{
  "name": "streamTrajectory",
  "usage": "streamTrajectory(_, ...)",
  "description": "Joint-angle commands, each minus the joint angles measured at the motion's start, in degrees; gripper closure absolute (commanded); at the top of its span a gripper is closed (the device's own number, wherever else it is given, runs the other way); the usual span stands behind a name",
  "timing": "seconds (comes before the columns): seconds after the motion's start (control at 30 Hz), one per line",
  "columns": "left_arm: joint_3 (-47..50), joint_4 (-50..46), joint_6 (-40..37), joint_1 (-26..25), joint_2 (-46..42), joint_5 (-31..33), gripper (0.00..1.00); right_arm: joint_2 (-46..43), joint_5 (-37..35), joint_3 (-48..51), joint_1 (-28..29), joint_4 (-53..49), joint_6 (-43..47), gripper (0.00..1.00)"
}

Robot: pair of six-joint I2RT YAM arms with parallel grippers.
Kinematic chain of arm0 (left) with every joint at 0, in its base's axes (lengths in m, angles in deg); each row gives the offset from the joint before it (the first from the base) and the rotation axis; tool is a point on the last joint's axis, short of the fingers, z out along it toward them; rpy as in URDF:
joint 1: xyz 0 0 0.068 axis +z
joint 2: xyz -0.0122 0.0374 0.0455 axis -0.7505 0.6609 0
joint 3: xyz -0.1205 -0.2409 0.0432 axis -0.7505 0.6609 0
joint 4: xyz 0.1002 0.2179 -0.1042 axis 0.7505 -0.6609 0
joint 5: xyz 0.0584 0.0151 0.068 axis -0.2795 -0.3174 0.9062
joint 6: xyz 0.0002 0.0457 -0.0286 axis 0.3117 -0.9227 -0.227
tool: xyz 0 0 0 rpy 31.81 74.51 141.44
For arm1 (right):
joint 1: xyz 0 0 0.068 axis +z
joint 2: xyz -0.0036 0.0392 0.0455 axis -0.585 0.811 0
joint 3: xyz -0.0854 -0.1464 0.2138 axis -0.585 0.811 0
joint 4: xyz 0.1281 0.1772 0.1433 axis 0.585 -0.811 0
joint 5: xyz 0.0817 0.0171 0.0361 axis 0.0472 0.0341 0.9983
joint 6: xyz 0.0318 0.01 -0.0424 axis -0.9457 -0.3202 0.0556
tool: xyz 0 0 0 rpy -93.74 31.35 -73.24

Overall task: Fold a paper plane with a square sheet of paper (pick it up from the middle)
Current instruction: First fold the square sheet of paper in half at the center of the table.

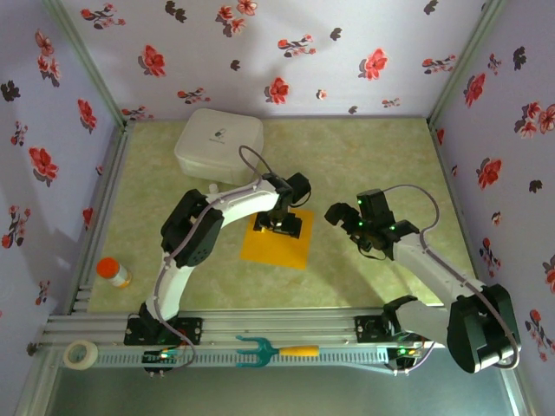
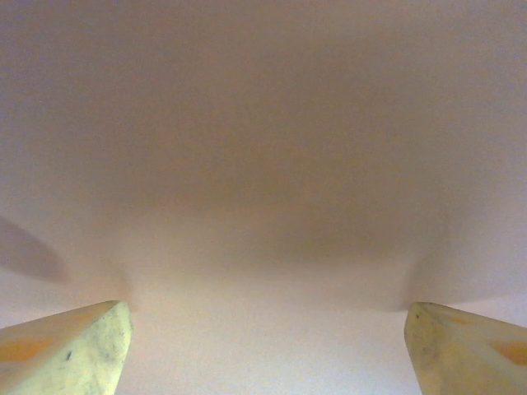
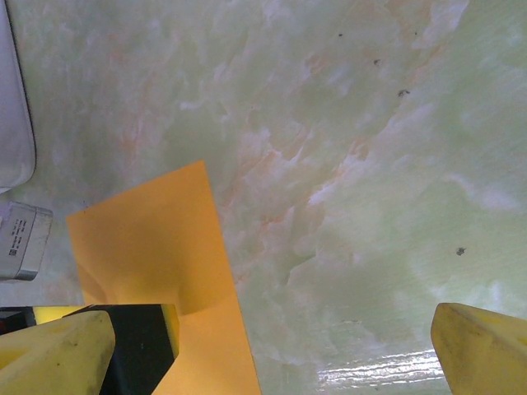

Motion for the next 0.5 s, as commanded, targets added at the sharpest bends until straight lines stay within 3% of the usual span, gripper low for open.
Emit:
streamTrajectory(0.0, -1.2, -1.5, 0.3, 0.3, 1.4, 1.4, 0.13, 0.7, 0.9, 0.1, -0.5, 0.9, -0.1, 0.01)
streamTrajectory(0.47, -0.1, -1.0, 1.0, 0.1, 3.4, 1.0, 0.10, 1.4, 1.2, 0.1, -0.5, 0.9, -0.1, 0.01)
